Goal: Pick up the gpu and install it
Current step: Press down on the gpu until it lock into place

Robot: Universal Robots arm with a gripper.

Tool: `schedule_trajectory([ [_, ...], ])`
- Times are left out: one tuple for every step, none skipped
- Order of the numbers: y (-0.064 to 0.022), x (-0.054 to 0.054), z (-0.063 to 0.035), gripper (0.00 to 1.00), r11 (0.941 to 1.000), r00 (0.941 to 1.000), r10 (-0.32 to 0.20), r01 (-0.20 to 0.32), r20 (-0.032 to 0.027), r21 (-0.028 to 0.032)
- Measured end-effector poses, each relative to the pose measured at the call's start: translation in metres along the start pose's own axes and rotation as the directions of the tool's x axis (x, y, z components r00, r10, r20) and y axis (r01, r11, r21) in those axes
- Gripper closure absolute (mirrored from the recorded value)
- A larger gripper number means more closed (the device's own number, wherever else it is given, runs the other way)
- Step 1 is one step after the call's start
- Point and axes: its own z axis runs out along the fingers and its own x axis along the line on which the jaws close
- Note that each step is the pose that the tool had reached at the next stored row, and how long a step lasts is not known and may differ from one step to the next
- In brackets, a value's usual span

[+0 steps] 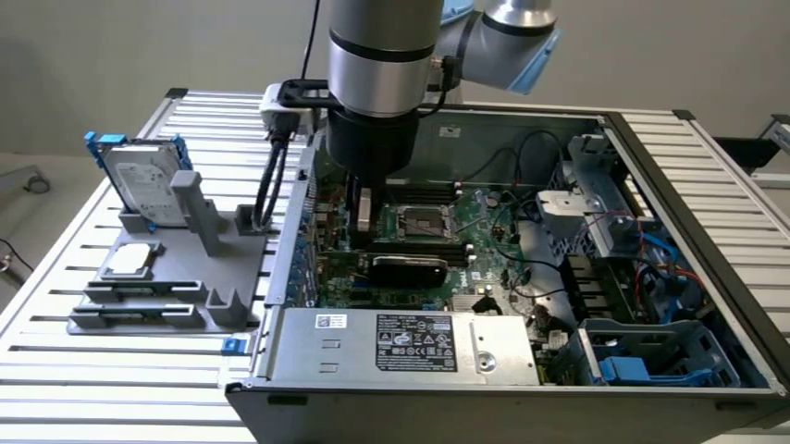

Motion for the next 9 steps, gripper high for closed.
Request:
schedule_trajectory([
  [0.0013, 0.0000, 0.0001, 0.89, 1.0000, 0.9999, 0.000, 0.000, -0.0122, -0.0039],
  [0.0023, 0.0000, 0.0002, 0.89, 1.0000, 0.9997, 0.001, -0.001, -0.0230, -0.0080],
  [0.0032, -0.0001, 0.0002, 0.89, 0.9999, 0.9994, 0.001, -0.001, -0.0332, -0.0126],
  [0.0040, -0.0001, 0.0003, 0.89, 0.9998, 0.9991, 0.001, -0.002, -0.0427, -0.0174],
  [0.0047, -0.0001, 0.0005, 0.89, 0.9997, 0.9987, 0.001, -0.002, -0.0510, -0.0225],
  [0.0054, -0.0001, 0.0005, 0.89, 0.9996, 0.9983, 0.001, -0.003, -0.0578, -0.0278],
  [0.0059, -0.0002, 0.0005, 0.89, 0.9994, 0.9980, 0.001, -0.003, -0.0624, -0.0343],
  [0.0062, -0.0003, 0.0004, 0.89, 0.9991, 0.9979, 0.000, -0.003, -0.0647, -0.0429],
  [0.0065, -0.0004, 0.0004, 0.89, 0.9987, 0.9978, 0.000, -0.003, -0.0656, -0.0508],
])
